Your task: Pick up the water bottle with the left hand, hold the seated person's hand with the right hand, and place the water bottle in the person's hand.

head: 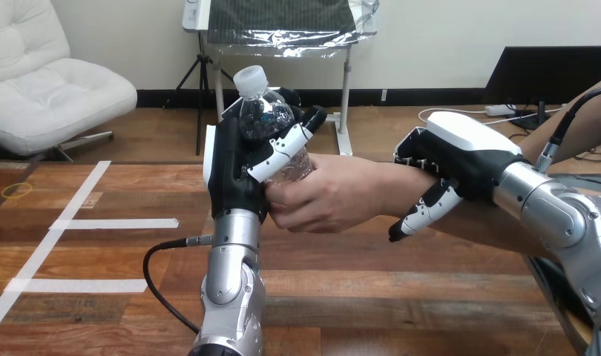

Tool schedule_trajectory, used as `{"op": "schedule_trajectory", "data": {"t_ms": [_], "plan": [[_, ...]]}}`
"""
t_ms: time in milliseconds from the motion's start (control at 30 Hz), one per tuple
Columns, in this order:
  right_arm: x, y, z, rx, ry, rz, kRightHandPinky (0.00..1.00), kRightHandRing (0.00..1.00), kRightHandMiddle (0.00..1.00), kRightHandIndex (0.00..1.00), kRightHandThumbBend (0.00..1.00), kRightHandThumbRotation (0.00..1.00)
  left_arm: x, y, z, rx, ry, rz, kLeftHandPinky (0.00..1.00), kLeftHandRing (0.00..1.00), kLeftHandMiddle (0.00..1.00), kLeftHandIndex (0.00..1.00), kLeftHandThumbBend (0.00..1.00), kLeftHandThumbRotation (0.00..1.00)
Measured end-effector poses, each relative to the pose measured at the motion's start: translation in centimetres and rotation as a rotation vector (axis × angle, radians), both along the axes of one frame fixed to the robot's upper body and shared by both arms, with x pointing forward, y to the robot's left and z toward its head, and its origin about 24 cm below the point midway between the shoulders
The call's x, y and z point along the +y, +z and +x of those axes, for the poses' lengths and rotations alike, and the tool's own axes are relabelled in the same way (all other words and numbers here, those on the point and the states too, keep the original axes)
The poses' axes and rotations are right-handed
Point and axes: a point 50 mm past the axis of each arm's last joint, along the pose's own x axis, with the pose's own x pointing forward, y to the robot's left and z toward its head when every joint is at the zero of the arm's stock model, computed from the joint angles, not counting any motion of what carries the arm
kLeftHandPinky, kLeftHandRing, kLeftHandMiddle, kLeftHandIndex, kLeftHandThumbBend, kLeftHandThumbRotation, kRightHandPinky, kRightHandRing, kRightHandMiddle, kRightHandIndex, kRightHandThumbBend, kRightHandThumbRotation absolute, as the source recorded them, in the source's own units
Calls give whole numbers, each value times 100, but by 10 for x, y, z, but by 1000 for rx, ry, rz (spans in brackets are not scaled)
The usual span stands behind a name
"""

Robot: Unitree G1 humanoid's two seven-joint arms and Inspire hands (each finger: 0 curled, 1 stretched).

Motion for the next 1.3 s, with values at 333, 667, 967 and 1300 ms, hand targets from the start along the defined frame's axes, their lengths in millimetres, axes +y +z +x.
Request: {"op": "schedule_trajectory", "data": {"t_ms": [333,667,967,1300], "plan": [[-1,0,0,0,-1,-1,23,28,33,34,90,9,-2,2,0,-8,-8,5,30,35,40,42,69,0],[-3,1,0,0,-4,-2,25,30,35,36,89,8,-4,4,0,-20,-17,10,29,34,40,42,69,0],[-5,2,-1,-1,-4,-1,26,31,37,37,90,9,-5,5,0,-18,-27,11,31,38,44,47,71,1],[-11,3,-2,46,6,-22,32,40,47,50,97,38,-7,5,1,0,-65,44,59,68,73,79,92,50]]}}
